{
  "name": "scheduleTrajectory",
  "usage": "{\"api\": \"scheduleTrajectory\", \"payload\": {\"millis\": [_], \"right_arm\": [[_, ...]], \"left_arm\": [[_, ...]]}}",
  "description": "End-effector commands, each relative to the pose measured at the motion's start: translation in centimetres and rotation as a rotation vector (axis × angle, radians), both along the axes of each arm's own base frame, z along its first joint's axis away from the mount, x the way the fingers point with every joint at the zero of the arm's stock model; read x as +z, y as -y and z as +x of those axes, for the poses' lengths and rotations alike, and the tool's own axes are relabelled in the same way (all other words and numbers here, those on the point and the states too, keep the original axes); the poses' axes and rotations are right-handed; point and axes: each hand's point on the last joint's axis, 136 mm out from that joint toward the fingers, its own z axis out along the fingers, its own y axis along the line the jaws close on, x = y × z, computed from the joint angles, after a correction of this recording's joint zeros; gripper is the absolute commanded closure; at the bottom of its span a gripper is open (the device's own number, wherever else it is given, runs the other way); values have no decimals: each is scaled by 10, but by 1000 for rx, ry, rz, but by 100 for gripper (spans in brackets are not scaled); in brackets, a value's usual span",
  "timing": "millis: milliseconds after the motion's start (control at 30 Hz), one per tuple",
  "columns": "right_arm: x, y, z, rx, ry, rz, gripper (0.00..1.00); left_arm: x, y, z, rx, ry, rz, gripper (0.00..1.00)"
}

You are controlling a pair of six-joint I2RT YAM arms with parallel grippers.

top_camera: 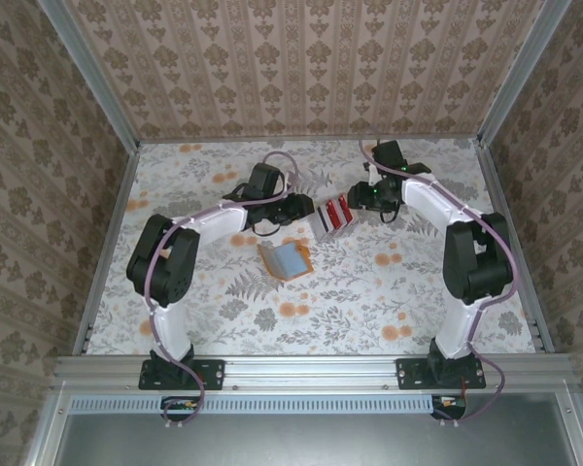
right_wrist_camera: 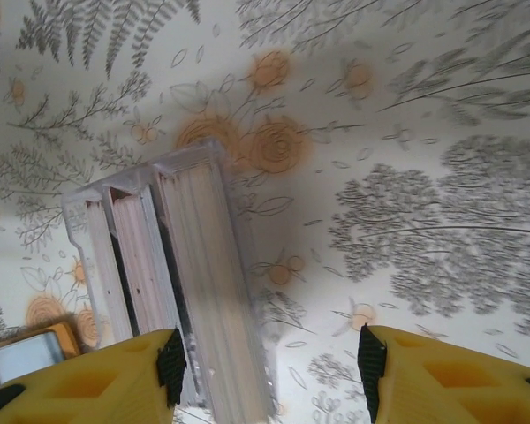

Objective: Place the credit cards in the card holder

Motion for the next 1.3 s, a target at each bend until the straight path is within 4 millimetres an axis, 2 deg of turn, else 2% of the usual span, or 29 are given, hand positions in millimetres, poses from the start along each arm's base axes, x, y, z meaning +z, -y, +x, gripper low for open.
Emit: {"api": "scheduleTrajectory", "payload": {"millis": [0,400,700,900,1033,1133,1267], "right_arm": [[1,-18,3,52,-23,57,43],[-4,-44,1,114,-59,123,43],[-7,-59,-2,153,-70,128,43],[-20,-53,-2,150,-94,58,43],[-21,-51,-2,152,-95,42,43],[-18,-55,-4,160,-94,47,43],[0,-58,-4,163,-55,68,42]], "left_arm": [[-2,13,4,5,-14,-36,62],[-32,30,3,-6,-62,-44,63],[-40,31,2,-7,-70,-42,63],[-43,33,2,-11,-78,-48,63],[-46,34,1,-14,-82,-46,63],[-46,34,0,-17,-84,-47,63],[-46,34,0,-17,-84,-41,63]]}}
